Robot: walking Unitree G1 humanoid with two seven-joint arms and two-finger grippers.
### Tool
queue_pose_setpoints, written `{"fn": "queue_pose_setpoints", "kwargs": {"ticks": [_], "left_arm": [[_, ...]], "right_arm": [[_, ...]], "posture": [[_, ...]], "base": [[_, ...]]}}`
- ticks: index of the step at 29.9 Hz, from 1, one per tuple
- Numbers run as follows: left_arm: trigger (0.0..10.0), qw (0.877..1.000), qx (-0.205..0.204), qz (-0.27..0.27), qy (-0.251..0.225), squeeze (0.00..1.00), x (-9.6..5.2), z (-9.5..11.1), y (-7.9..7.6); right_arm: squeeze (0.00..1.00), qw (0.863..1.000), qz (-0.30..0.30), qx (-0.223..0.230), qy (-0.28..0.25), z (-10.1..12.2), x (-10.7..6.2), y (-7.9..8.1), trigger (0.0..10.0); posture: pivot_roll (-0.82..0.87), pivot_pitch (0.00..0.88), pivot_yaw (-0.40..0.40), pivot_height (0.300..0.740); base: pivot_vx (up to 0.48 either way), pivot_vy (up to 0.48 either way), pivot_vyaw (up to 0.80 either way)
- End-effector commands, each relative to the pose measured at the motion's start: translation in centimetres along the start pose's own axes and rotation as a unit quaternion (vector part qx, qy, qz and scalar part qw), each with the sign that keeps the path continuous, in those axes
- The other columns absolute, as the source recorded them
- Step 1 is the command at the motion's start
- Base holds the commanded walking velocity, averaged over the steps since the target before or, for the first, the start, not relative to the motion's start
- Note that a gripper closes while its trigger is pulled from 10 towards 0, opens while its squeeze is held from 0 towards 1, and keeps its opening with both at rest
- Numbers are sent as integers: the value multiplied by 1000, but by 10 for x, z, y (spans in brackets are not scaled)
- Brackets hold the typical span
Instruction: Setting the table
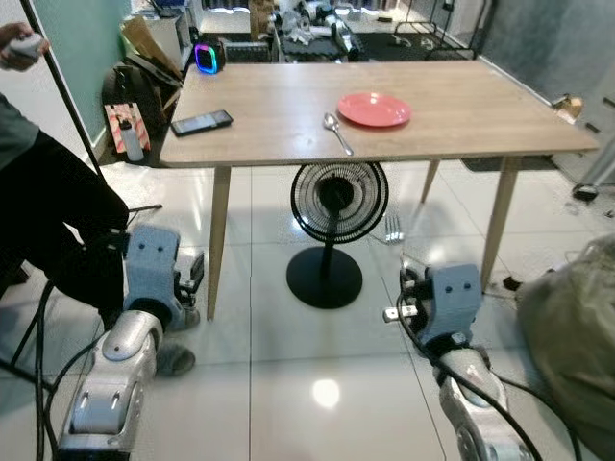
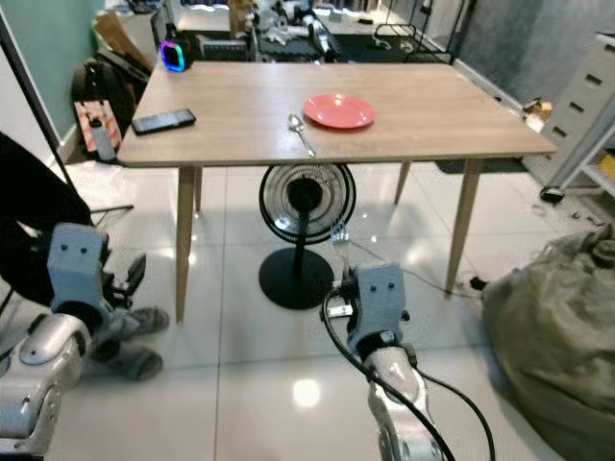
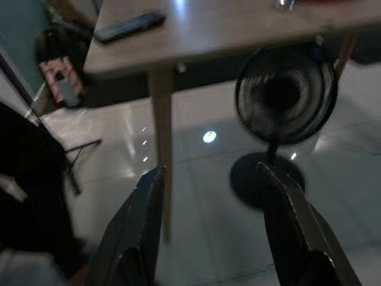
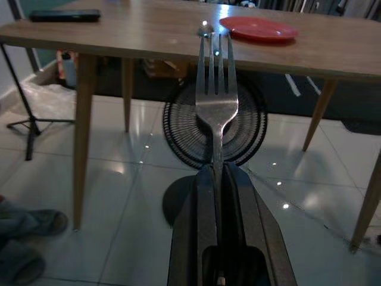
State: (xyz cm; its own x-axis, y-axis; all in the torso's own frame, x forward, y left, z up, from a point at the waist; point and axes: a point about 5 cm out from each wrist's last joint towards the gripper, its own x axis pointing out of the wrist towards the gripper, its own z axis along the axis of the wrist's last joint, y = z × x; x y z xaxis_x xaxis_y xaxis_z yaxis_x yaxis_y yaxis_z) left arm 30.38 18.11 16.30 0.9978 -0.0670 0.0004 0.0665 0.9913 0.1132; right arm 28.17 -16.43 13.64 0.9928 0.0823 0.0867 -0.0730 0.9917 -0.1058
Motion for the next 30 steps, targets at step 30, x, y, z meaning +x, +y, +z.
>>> {"fn": "queue_pose_setpoints", "kwargs": {"ticks": [30], "left_arm": [[10000, 1000, 4, -5, -25, 0, 6, 13, -1]], "right_arm": [[0, 999, -20, 18, -18, 11, 9, 8, 10000]], "posture": [[-18, 0, 53, 740]], "base": [[480, 0, 0]]}}
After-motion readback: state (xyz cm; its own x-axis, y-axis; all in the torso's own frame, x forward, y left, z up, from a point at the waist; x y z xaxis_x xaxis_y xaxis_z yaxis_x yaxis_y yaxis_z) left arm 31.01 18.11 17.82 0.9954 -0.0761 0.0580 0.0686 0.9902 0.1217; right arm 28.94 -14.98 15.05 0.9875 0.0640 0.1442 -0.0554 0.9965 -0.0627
